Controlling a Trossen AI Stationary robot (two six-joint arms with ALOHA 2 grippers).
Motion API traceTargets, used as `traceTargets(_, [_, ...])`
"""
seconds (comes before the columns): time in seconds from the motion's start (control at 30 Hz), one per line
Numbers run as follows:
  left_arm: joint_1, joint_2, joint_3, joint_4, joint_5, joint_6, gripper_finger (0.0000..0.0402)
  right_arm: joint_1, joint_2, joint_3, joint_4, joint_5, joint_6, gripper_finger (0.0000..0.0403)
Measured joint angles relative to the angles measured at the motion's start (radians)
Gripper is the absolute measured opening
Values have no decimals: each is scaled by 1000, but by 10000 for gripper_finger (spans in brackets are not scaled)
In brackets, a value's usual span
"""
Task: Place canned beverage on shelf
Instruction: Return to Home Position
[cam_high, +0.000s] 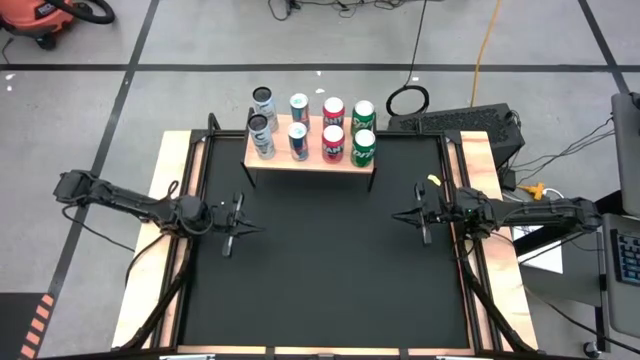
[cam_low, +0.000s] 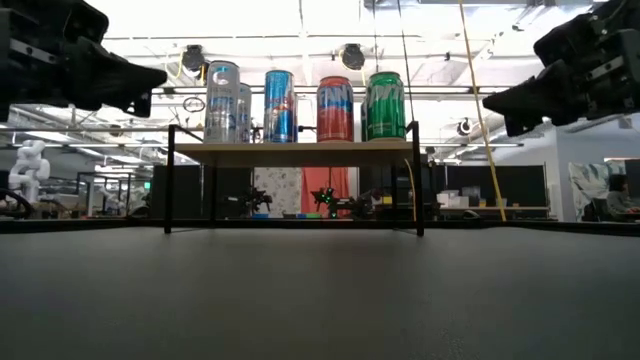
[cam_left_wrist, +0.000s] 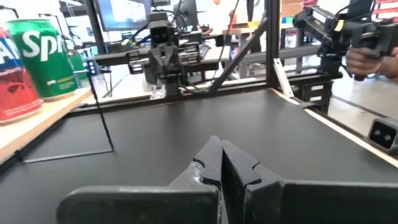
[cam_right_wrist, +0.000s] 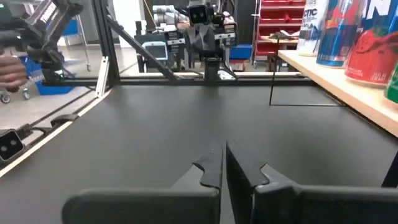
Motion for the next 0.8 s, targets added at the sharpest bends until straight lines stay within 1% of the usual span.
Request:
traceTargets(0.2, [80, -57, 0, -8, 107, 0, 0, 0, -14, -1, -4, -4, -2, 0])
traceTargets(0.3, [109, -86, 0, -30, 132, -3, 0, 0, -26, -2, -7, -4, -2, 0])
traceTargets(0.57, [153, -193, -1, -170, 130, -47, 0, 0, -98, -2, -57, -4, -2, 0])
traceTargets(0.8, [170, -287, -1, -299, 107, -55, 0, 0, -199, -3, -157, -4, 5, 0])
